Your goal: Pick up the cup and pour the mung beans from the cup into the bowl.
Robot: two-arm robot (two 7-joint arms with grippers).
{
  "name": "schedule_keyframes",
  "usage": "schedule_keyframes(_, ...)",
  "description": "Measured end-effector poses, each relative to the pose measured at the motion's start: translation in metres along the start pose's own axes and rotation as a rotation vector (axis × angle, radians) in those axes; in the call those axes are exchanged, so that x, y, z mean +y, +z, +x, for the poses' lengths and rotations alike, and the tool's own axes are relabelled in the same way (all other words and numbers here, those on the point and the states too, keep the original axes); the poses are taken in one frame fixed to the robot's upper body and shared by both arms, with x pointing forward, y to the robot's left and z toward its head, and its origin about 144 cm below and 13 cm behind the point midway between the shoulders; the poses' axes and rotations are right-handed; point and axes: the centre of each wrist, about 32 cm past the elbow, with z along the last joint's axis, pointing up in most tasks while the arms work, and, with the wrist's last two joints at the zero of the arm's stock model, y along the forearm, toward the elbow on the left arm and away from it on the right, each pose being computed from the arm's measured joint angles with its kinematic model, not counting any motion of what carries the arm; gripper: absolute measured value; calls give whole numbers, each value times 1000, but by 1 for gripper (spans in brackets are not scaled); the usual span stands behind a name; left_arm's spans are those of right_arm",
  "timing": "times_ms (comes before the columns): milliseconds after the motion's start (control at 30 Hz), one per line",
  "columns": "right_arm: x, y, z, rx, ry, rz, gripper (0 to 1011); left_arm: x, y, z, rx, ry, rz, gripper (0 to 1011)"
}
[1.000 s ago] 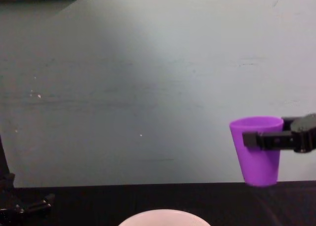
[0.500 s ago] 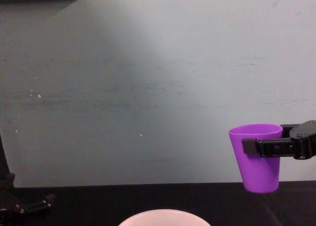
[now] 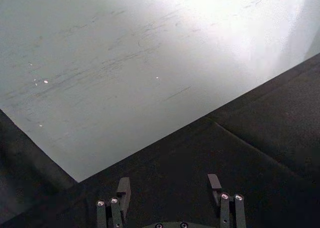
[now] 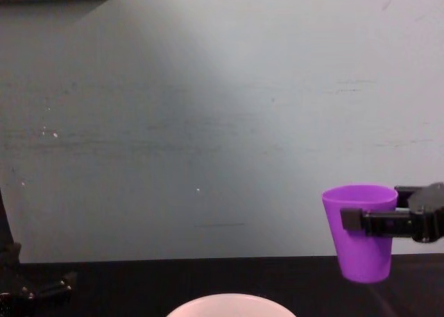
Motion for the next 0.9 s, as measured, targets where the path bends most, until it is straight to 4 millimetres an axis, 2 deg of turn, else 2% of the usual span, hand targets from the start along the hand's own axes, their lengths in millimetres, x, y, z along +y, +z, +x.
schedule_keyframes(367,4,-47,-10,-24,-9,89,723,0,0,0,0,0,0,1000)
schedule_keyframes(700,9,-75,-15,58,-23,93,723,0,0,0,0,0,0,1000)
schedule_keyframes(900,13,-84,-16,108,-27,72,723,0,0,0,0,0,0,1000)
